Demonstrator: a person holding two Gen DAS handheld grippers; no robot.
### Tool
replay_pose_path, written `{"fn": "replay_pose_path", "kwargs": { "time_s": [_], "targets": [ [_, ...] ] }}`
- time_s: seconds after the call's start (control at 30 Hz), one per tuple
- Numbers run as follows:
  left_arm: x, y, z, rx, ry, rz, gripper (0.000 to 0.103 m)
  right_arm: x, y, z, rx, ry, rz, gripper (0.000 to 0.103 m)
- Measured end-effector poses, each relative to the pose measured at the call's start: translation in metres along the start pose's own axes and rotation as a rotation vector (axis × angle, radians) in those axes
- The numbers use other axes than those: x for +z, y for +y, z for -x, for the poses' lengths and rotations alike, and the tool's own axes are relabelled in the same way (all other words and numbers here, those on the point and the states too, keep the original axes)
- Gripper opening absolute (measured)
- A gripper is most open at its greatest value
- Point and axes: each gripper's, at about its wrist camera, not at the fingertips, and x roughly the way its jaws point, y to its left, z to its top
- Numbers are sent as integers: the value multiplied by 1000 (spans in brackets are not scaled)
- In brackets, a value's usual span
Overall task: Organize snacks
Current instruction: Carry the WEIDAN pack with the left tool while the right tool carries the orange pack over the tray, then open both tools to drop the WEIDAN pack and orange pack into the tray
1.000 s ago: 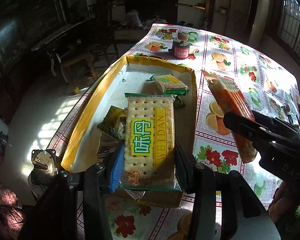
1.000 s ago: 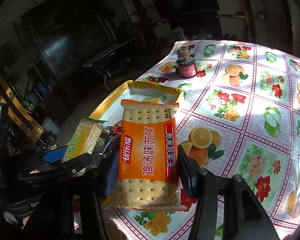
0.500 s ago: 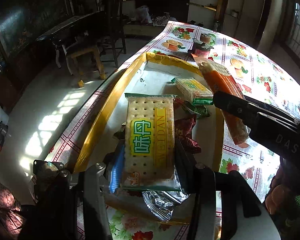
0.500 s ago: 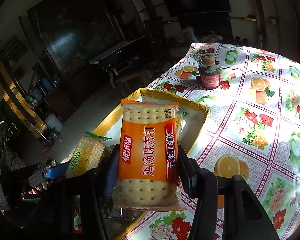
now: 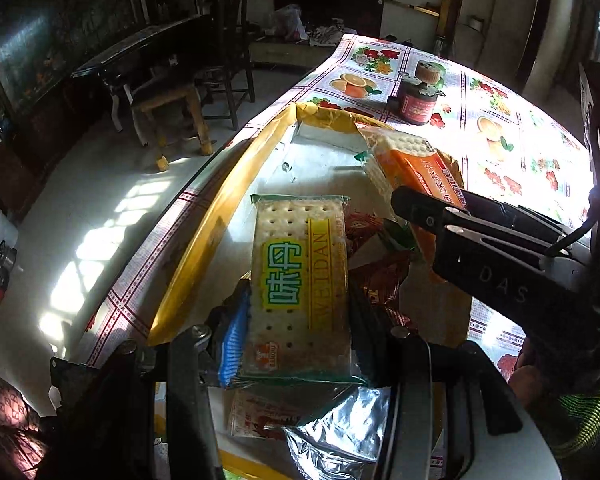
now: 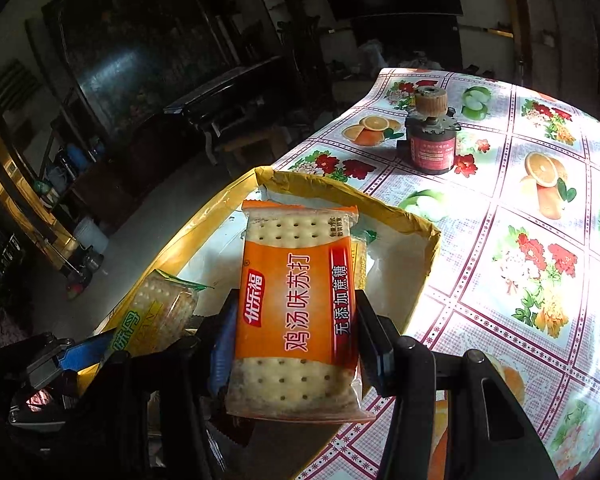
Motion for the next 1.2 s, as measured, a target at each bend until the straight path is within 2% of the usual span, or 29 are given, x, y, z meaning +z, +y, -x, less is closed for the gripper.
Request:
{"fn": "replay_pose_path", "kwargs": {
  "time_s": [0.33, 0.47, 0.7, 1.2],
  "targets": [
    [0, -1, -9, 18, 24, -12, 51, 5, 8, -7, -42, 0, 58, 56],
    [-2, 0, -12, 16, 40, -16, 64, 6, 5, -8, -38, 5, 46, 56],
    [-5, 0, -1, 20, 22, -17, 72, 6, 7, -2, -23, 5, 44, 61],
    [-13, -6, 30, 14, -23, -20, 72, -4, 1, 40, -6, -56, 12, 65]
  ]
}}
